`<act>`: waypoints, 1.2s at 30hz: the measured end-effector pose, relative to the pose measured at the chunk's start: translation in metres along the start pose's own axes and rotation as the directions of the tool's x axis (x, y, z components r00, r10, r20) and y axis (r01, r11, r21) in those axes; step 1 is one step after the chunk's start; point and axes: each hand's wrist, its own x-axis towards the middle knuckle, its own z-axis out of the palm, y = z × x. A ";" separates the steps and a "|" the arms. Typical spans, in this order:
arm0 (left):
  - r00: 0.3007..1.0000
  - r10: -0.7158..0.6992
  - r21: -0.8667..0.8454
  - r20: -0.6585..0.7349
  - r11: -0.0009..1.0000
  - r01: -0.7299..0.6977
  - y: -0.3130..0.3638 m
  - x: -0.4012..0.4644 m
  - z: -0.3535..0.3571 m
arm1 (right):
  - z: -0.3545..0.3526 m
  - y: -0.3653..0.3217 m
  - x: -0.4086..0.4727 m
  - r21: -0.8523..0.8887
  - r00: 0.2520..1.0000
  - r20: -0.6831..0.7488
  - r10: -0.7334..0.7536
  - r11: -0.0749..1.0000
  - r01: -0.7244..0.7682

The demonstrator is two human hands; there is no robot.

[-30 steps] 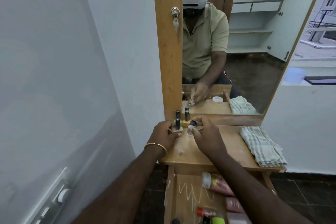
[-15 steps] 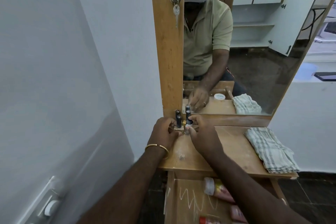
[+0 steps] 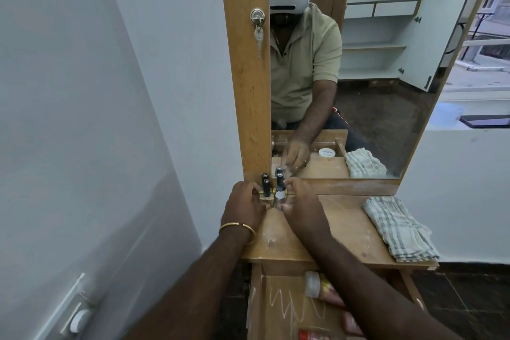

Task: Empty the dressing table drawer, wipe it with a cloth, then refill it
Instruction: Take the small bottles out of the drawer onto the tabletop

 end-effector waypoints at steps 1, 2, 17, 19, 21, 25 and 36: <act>1.000 0.001 0.007 -0.002 1.000 -0.001 0.003 -0.003 -0.004 | -0.002 -0.001 -0.002 0.000 1.000 -0.001 -0.001 1.000 0.001; 1.000 0.005 0.017 -0.004 1.000 -0.005 0.006 -0.006 -0.007 | -0.006 -0.002 -0.004 0.000 1.000 -0.005 -0.006 1.000 0.006; 0.996 0.055 0.100 0.073 0.993 -0.062 0.026 -0.124 -0.053 | -0.062 -0.036 -0.120 -0.091 0.963 0.268 -0.041 0.994 0.067; 0.995 0.044 0.112 0.087 0.992 -0.054 0.018 -0.144 -0.051 | -0.063 -0.039 -0.144 -0.090 0.880 0.475 -0.017 0.994 0.068; 0.993 0.049 0.113 0.107 0.992 -0.061 0.011 -0.160 -0.050 | -0.058 -0.038 -0.165 -0.136 0.796 0.605 -0.014 0.983 0.121; 0.991 0.053 0.096 0.122 0.993 -0.065 0.002 -0.181 -0.050 | -0.047 -0.035 -0.186 -0.181 0.763 0.646 -0.013 0.969 0.169; 0.987 0.062 0.100 0.150 0.992 -0.077 -0.010 -0.190 -0.053 | -0.021 -0.032 -0.187 -0.327 0.673 0.739 0.029 0.889 0.321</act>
